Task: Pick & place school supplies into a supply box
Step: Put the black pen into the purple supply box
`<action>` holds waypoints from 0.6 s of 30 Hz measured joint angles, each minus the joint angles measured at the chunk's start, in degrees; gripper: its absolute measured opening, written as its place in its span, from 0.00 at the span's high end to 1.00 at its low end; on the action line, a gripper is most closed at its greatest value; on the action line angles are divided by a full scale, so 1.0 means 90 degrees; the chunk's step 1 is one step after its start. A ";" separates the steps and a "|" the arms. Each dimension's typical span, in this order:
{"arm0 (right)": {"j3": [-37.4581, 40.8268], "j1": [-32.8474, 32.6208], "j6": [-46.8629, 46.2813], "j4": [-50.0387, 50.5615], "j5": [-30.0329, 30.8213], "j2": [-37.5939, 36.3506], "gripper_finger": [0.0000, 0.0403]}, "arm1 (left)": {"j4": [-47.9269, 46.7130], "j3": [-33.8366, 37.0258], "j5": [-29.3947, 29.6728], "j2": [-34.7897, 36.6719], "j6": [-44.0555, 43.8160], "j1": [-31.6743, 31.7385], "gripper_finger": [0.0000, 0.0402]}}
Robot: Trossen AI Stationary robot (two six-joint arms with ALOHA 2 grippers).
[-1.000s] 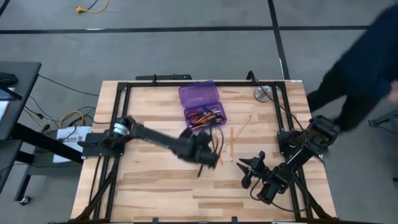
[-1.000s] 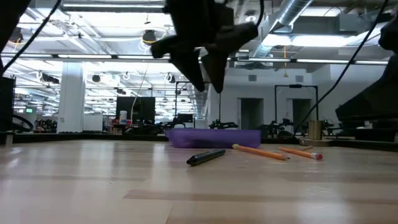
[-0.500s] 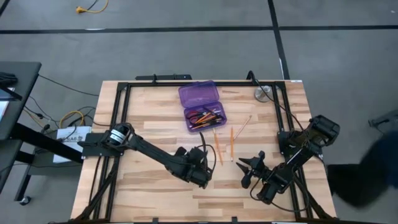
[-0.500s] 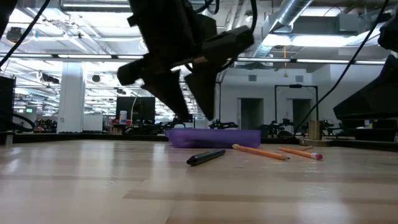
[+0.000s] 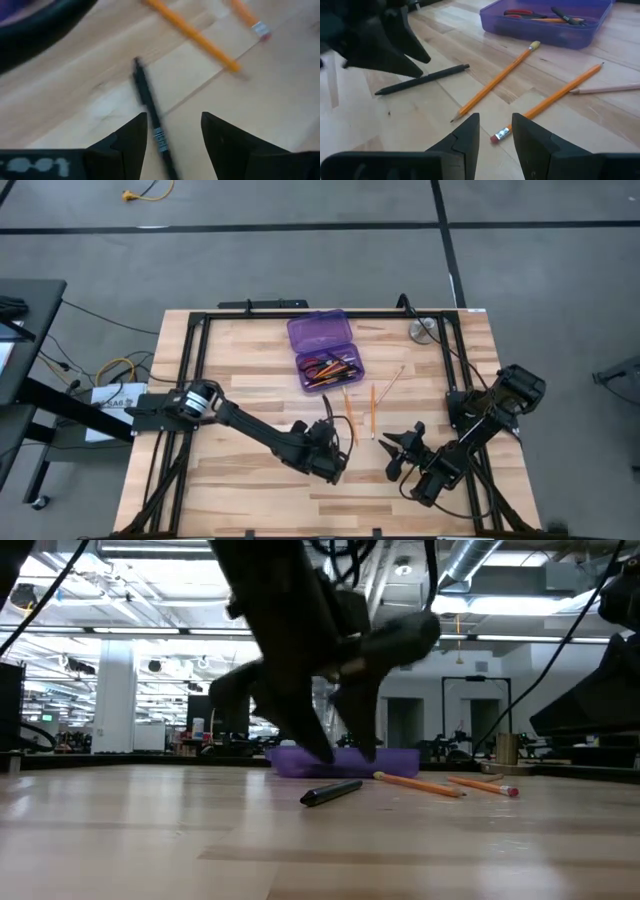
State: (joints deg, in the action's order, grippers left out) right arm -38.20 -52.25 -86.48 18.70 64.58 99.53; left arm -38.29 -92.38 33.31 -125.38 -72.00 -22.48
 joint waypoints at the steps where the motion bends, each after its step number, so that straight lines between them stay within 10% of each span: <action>1: -0.0007 0.0000 -0.0002 0.0008 0.0000 0.0000 0.73 | -0.0003 0.0000 -0.0015 -0.0093 -0.0005 0.0000 0.56; 18: -0.0033 -0.0012 0.0275 -0.0152 -0.0022 0.0000 0.73 | 0.0215 0.0156 -0.0249 -0.0598 -0.0225 0.0027 0.56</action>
State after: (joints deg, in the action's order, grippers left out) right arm -38.50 -52.36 -84.00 17.33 64.38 99.53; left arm -36.35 -90.98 31.07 -130.76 -74.02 -22.24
